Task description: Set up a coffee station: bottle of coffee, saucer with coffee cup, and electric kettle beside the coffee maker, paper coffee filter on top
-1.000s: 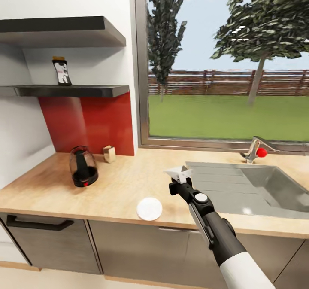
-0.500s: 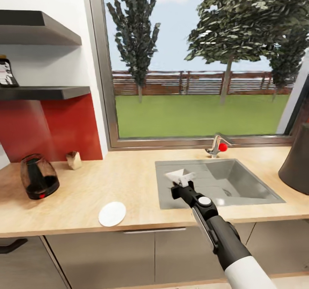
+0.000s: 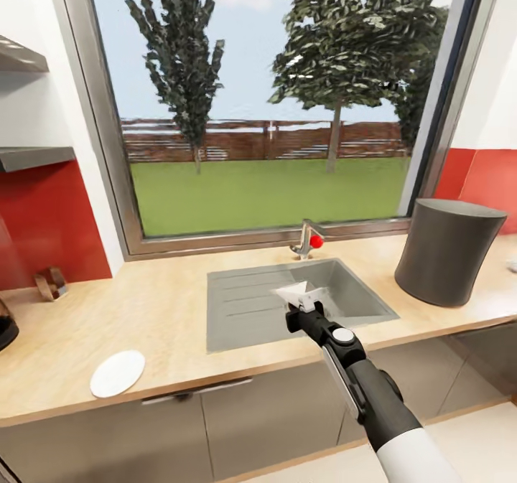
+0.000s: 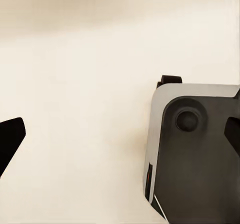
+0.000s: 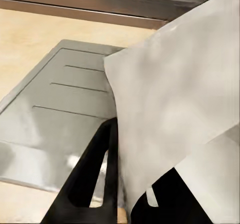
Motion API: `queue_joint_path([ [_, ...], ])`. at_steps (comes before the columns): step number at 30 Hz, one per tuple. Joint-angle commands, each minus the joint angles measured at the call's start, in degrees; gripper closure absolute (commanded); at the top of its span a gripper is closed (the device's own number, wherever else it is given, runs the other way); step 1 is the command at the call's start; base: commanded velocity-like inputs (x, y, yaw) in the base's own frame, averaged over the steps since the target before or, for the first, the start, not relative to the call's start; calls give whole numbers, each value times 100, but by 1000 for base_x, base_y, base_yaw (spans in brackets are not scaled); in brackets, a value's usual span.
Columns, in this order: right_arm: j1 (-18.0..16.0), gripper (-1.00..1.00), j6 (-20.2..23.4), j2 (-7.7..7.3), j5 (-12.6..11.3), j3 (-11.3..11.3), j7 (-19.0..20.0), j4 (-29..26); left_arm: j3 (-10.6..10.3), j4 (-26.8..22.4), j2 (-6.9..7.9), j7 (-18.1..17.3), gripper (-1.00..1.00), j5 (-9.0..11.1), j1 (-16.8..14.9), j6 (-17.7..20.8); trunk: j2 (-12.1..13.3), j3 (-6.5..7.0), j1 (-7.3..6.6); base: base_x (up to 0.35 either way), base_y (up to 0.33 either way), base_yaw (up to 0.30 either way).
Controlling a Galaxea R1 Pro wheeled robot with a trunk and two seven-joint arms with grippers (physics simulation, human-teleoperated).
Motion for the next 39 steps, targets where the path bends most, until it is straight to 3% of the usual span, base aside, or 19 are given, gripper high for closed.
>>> queue_joint_path([
  [1,-2,100,29,3,-6,-3,17,-2,27,5,1,5,-100,4,0,-20,-6,0,3,0,-274,-300],
  [8,-2,100,34,6,-5,-3,17,-2,55,5,1,5,-100,4,0,-23,-6,9,3,0,-274,-173],
  [39,-2,100,29,3,-14,14,35,-55,102,5,18,5,-100,39,0,-20,-6,10,3,20,-274,-2],
])
